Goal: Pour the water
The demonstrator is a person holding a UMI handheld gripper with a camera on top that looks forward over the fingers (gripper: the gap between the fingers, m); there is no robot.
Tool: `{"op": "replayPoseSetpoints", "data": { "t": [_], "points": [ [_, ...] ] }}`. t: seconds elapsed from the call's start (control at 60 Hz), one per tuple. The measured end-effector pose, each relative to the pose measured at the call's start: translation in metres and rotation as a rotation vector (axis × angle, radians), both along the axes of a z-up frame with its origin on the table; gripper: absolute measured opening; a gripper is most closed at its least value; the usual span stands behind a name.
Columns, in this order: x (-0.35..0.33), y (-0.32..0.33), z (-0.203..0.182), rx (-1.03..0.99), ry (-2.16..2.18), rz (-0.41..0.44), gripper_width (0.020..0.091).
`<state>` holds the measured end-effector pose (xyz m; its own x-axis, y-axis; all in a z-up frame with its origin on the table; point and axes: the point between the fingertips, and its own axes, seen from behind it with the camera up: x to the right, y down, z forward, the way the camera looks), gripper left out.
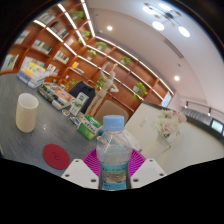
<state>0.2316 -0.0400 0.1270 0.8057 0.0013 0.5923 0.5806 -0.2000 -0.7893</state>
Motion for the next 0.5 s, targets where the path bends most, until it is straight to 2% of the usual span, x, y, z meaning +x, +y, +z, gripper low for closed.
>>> {"op": "replayPoseSetpoints", "data": {
  "t": [0.317,0.5],
  "points": [
    [-0.118,0.030,0.040,0.061,-0.703,0.162,0.0308],
    [-0.160,0.037,0.034,0.078,-1.032,0.213,0.0307]
  ]
}}
